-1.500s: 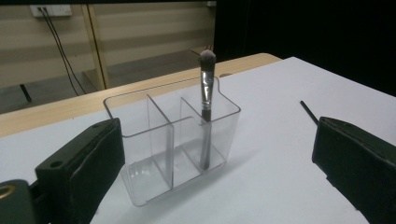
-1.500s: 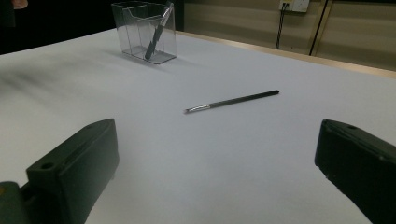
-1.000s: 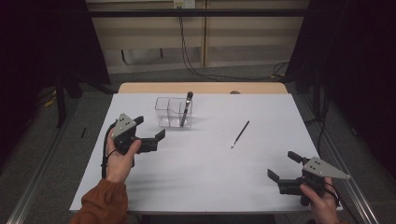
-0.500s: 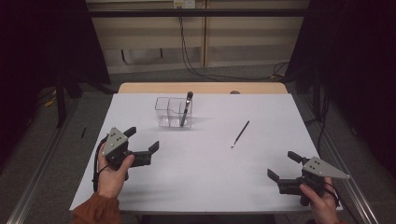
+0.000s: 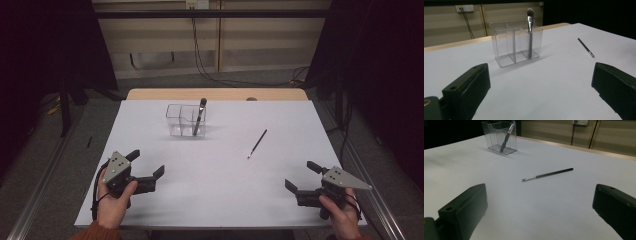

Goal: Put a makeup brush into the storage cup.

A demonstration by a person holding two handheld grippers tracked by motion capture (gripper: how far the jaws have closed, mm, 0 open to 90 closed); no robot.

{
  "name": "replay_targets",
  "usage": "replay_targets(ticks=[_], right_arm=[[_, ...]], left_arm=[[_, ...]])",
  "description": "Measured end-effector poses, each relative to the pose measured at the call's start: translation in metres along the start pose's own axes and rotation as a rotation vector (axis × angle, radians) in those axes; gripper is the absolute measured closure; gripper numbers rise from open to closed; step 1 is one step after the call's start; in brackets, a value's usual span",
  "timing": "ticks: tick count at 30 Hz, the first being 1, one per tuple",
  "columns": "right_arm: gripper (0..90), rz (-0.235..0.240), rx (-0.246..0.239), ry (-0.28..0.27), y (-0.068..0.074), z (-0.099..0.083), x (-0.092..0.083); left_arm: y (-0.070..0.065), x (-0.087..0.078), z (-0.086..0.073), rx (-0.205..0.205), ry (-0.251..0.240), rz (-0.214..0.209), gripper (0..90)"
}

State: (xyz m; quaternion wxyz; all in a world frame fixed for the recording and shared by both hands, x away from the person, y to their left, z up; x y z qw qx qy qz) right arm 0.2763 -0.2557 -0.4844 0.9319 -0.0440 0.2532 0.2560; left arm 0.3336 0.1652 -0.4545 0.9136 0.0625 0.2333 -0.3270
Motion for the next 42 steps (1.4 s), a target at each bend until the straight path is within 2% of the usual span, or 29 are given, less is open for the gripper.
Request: replay_targets(ticks=[2, 4, 6, 7, 11, 14, 19, 26, 28, 30, 35, 42], right_arm=[[0.0, -0.004, 0.005, -0.002, -0.001, 0.0, 0.001], [0.0, -0.008, 0.006, -0.006, -0.002, 0.001, 0.0], [0.0, -0.007, 0.004, -0.008, -0.002, 0.001, -0.001], [0.0, -0.007, 0.002, -0.007, -0.002, 0.001, -0.001], [0.0, -0.005, -0.002, -0.016, -0.001, 0.0, -0.005], [0.0, -0.003, -0.004, -0.018, -0.002, 0.0, -0.007], [0.0, 0.002, -0.006, -0.019, -0.001, 0.001, -0.006], [0.0, 0.008, -0.014, -0.026, 0.002, 0.003, -0.005], [0.0, 0.012, -0.019, -0.03, 0.002, 0.005, -0.006], [0.0, 0.016, 0.0, -0.039, 0.002, 0.007, -0.005], [0.0, 0.027, 0.0, -0.04, 0.003, 0.013, 0.002], [0.0, 0.06, -0.037, -0.04, 0.01, 0.022, 0.009]], left_arm=[[0.0, -0.002, 0.001, 0.013, -0.003, 0.01, 2.1], [-0.003, -0.004, 0.0, 0.0, -0.015, 0.007, 2.1], [-0.006, -0.004, -0.006, 0.021, 0.009, 0.013, 2.8], [-0.008, -0.004, -0.007, 0.017, 0.007, -0.002, 2.9], [-0.011, -0.01, -0.008, 0.008, -0.02, -0.002, 2.8], [-0.01, -0.011, -0.013, 0.007, -0.016, -0.006, 2.2], [-0.006, -0.008, -0.019, 0.002, 0.006, -0.005, 2.3], [0.0, -0.012, -0.019, -0.024, -0.013, 0.005, 2.3], [0.001, -0.013, -0.02, -0.017, -0.015, 0.002, 2.3], [0.004, -0.012, -0.021, -0.022, -0.012, 0.009, 2.3], [0.01, -0.014, -0.024, -0.041, -0.006, 0.015, 2.3], [0.011, -0.018, -0.022, -0.039, -0.016, 0.028, 2.3]])
Point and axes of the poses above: each handheld gripper's, and its own axes: x roughly forward along the jaws, z roughly out of its top, y roughly to its left, the point moved 10 cm from there along x, roughly forward along the jaws, and after that the axes turned 11 degrees about y, right-handed, at the moved point
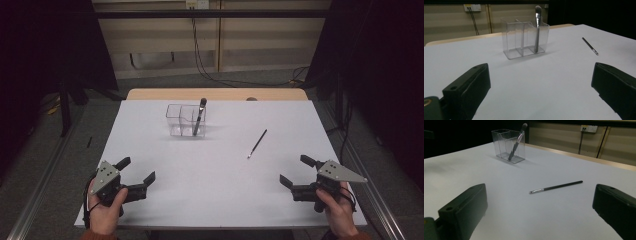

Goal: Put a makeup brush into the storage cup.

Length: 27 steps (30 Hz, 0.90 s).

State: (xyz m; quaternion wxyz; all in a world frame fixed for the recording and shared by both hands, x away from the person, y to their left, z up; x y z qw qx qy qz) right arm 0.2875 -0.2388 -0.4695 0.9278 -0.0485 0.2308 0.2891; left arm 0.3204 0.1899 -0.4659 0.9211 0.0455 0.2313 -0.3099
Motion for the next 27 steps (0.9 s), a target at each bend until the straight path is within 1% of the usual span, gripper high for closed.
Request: replay_targets(ticks=[1, 3, 4, 7, 11, 13, 14, 15, 17, 18, 19, 21, 25, 27], right_arm=[[0.0, 0.001, 0.001, 0.001, 0.001, 0.001, 0.001], [0.0, 0.003, -0.008, 0.005, 0.001, 0.003, 0.002], [0.0, 0.002, -0.01, 0.005, 0.001, 0.005, 0.003], [0.0, 0.009, -0.012, 0.009, -0.001, 0.008, 0.007], [0.0, 0.004, -0.003, 0.013, -0.008, 0.014, 0.016], [0.0, 0.005, -0.004, 0.032, -0.011, 0.016, 0.021], [0.0, 0.0, 0.0, 0.04, -0.013, 0.019, 0.024], [0.0, -0.002, -0.005, 0.036, -0.013, 0.022, 0.026], [0.0, 0.013, -0.013, 0.029, -0.013, 0.03, 0.03], [0.0, 0.009, -0.02, 0.028, -0.013, 0.034, 0.032], [0.0, 0.008, -0.031, 0.021, -0.014, 0.037, 0.034], [0.0, 0.012, -0.039, 0.018, -0.015, 0.043, 0.04], [0.0, 0.012, -0.041, 0.02, -0.019, 0.051, 0.051], [0.0, 0.017, -0.038, 0.028, -0.021, 0.053, 0.058]], left_arm=[[0.0, 0.0, 0.0, -0.002, -0.003, 0.004, 2.3], [-0.002, -0.001, 0.001, 0.013, -0.007, 0.004, 2.3], [-0.002, -0.001, 0.002, 0.011, -0.009, 0.009, 2.3], [-0.002, 0.0, 0.002, 0.015, -0.007, 0.003, 2.3], [-0.003, 0.001, 0.001, 0.006, -0.006, -0.001, 2.3], [-0.004, 0.001, 0.001, 0.012, -0.005, 0.0, 2.3], [-0.005, 0.001, 0.001, 0.015, -0.005, -0.003, 2.3], [-0.005, 0.0, 0.001, 0.017, -0.003, -0.007, 2.3], [-0.006, 0.0, 0.001, 0.017, -0.004, -0.015, 2.3], [-0.006, 0.001, 0.001, 0.019, -0.003, -0.015, 2.3], [-0.005, 0.001, 0.001, 0.014, -0.006, -0.012, 2.3], [-0.004, 0.001, 0.001, 0.011, -0.007, -0.013, 2.3], [-0.001, 0.001, 0.001, 0.011, -0.007, -0.016, 2.3], [0.0, 0.001, 0.001, 0.022, -0.004, -0.006, 2.3]])
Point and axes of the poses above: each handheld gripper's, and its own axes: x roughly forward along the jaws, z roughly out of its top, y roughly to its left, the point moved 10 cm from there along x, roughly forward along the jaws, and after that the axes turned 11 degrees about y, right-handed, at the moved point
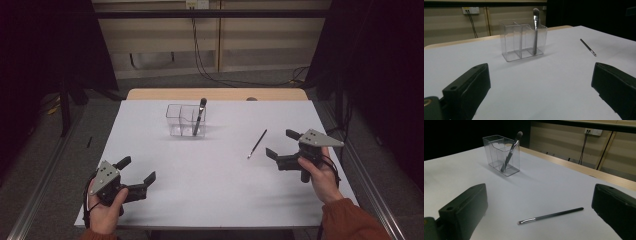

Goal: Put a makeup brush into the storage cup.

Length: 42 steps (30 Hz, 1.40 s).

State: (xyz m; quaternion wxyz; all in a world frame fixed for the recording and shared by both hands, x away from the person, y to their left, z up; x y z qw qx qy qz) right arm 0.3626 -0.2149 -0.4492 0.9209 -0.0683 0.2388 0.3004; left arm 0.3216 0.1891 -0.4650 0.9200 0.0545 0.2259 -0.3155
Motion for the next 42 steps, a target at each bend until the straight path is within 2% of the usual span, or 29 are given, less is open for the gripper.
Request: replay_targets(ticks=[2, 4, 6, 10, 14, 16, 21, 28, 31, 34, 37, 42], right_arm=[[0.0, 0.005, -0.004, 0.02, -0.002, 0.003, 0.006], [0.0, 0.015, -0.002, 0.009, -0.003, 0.008, 0.009], [0.0, 0.008, 0.002, 0.012, -0.006, 0.012, 0.012], [0.0, -0.002, -0.009, 0.028, -0.011, 0.019, 0.021], [0.0, -0.002, -0.015, 0.037, -0.013, 0.025, 0.032], [0.0, -0.006, -0.015, 0.039, -0.015, 0.028, 0.037], [0.0, -0.001, -0.013, 0.067, -0.019, 0.03, 0.047], [2.8, -0.003, -0.008, 0.076, -0.025, 0.036, 0.059], [2.5, 0.011, -0.023, 0.118, -0.024, 0.036, 0.063], [2.7, 0.037, -0.006, 0.144, -0.023, 0.037, 0.066], [2.5, 0.033, -0.006, 0.169, -0.025, 0.037, 0.067], [3.2, 0.032, -0.035, 0.268, -0.029, 0.03, 0.067]], left_arm=[[0.001, 0.0, 0.0, 0.0, 0.001, 0.002, 2.3], [0.001, -0.001, 0.0, 0.001, -0.001, 0.006, 2.3], [0.0, -0.001, 0.001, -0.007, -0.01, -0.001, 2.3], [0.0, -0.001, 0.002, 0.008, -0.013, -0.008, 2.3], [0.001, 0.0, 0.002, 0.0, -0.02, -0.003, 2.3], [0.001, 0.0, 0.001, 0.011, -0.013, -0.001, 2.3], [0.001, 0.002, 0.0, 0.007, -0.006, -0.007, 2.3], [0.002, 0.002, -0.001, 0.013, -0.001, -0.006, 2.3], [0.002, 0.002, 0.0, 0.016, -0.002, -0.004, 2.3], [0.002, 0.003, -0.001, 0.025, 0.002, -0.008, 2.3], [0.001, 0.004, -0.001, 0.021, 0.003, -0.01, 2.3], [0.001, 0.004, -0.001, 0.023, 0.005, -0.008, 2.3]])
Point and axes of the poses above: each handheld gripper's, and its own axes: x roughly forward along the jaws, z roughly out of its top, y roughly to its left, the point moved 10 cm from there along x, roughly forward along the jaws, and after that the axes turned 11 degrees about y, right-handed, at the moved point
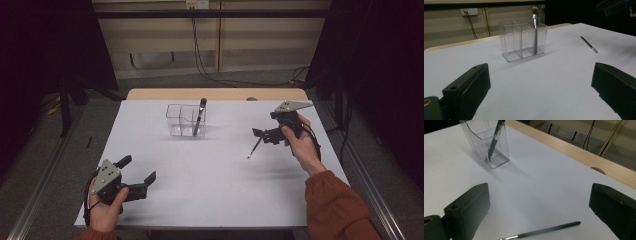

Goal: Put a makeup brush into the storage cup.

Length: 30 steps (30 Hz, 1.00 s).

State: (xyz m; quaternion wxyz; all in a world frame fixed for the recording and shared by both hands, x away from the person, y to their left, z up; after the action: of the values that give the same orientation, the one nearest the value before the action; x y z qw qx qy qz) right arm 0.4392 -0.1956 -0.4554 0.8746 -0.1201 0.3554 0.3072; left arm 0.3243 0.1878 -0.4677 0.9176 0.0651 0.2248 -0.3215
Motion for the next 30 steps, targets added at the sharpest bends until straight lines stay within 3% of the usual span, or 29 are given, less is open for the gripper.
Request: replay_targets(ticks=[4, 11, 17, 23, 30], right_arm=[[4.6, 0.024, -0.014, 0.06, 0.0, -0.006, 0.001], [4.2, 0.081, -0.082, 0.197, 0.004, -0.017, 0.002], [2.3, 0.117, -0.095, 0.278, 0.006, -0.026, 0.005], [2.4, 0.148, -0.116, 0.316, 0.011, -0.027, 0.006], [2.8, 0.135, -0.154, 0.38, 0.012, -0.033, 0.01]], left_arm=[[0.0, 0.001, -0.001, 0.01, 0.011, -0.004, 2.2], [0.0, 0.001, -0.001, 0.004, 0.011, -0.006, 2.3], [0.0, 0.001, -0.002, 0.005, 0.014, -0.004, 2.3], [-0.001, 0.002, -0.002, 0.004, 0.017, -0.004, 2.3], [0.0, 0.001, -0.002, 0.01, 0.016, -0.002, 2.3]])
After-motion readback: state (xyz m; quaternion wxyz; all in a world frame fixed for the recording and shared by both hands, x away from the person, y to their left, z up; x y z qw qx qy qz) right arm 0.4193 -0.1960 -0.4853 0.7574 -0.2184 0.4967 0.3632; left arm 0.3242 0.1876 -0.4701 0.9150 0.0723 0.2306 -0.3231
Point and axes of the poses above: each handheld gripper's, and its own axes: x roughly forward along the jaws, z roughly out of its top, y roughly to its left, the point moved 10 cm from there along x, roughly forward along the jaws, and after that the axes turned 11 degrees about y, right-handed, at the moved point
